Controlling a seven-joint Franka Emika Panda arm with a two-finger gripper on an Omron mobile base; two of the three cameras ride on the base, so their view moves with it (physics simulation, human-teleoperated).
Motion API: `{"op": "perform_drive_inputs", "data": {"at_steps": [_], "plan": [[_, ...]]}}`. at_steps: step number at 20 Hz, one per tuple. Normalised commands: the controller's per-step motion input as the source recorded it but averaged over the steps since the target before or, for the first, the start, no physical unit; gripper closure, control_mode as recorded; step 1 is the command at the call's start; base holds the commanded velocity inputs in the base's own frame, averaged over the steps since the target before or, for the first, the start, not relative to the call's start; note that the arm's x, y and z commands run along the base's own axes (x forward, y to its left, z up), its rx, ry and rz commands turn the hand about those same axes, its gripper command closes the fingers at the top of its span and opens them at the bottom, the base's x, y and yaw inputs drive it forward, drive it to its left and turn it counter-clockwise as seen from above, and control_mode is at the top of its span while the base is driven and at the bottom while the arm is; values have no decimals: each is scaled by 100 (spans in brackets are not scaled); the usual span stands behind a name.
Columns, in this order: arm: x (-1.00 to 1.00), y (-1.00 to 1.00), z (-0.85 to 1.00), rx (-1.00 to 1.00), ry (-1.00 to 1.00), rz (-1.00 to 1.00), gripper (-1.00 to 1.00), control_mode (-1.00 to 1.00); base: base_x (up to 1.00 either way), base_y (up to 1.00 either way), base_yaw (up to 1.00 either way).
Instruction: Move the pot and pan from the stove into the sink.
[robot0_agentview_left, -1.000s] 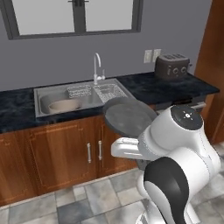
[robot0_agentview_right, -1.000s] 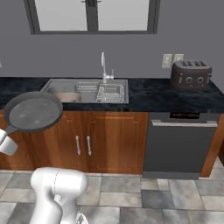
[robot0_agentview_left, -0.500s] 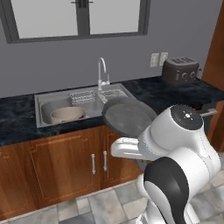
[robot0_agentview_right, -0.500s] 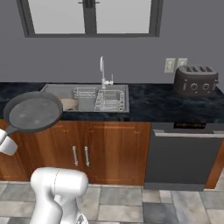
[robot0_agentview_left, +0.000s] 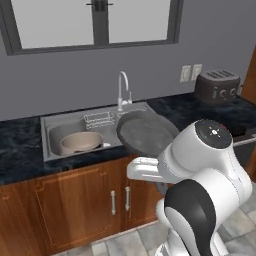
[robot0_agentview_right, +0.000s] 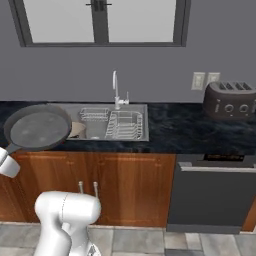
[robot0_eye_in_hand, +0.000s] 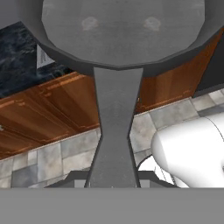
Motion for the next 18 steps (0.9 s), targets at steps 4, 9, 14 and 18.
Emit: {"op": "perform_drive_inputs", "data": {"at_steps": [4, 9, 14, 18], "plan": [[0, 0, 0, 0, 0, 0, 100, 100, 50, 33, 0], [0, 0, 0, 0, 0, 0, 100, 100, 50, 34, 0], [0, 0, 0, 0, 0, 0, 100, 100, 52, 38, 0], [0, 0, 0, 0, 0, 0, 100, 100, 50, 37, 0]]}}
